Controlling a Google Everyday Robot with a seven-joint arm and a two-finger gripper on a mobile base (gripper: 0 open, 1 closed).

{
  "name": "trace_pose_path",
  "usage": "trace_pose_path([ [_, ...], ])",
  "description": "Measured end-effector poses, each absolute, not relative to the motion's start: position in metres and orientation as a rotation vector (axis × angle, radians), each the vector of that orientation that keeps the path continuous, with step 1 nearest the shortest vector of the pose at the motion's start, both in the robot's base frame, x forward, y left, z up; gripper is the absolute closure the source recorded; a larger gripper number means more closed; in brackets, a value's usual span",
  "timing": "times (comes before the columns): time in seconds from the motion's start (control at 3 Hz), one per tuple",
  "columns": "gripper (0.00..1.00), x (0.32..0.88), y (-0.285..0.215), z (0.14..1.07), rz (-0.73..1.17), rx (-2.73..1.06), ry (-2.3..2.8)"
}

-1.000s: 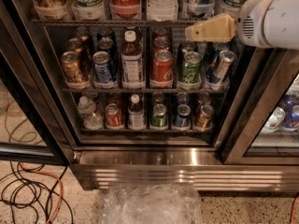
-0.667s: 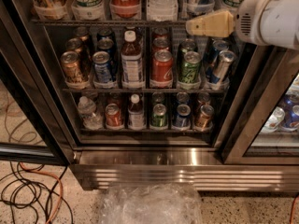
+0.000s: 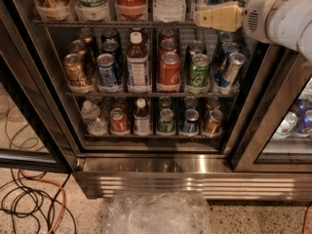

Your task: Pick 7up can from top shelf of fridge

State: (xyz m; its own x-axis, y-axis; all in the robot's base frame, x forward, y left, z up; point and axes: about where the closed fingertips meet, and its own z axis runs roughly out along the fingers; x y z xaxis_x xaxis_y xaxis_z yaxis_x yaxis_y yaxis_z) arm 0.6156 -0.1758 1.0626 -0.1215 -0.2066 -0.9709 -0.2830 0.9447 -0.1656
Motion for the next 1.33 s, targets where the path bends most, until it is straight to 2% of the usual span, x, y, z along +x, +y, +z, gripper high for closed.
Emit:
trace_pose_path([
  [1.33,0.01,0.631,-0.202,1.064,-0.046,-0.394,1.641],
])
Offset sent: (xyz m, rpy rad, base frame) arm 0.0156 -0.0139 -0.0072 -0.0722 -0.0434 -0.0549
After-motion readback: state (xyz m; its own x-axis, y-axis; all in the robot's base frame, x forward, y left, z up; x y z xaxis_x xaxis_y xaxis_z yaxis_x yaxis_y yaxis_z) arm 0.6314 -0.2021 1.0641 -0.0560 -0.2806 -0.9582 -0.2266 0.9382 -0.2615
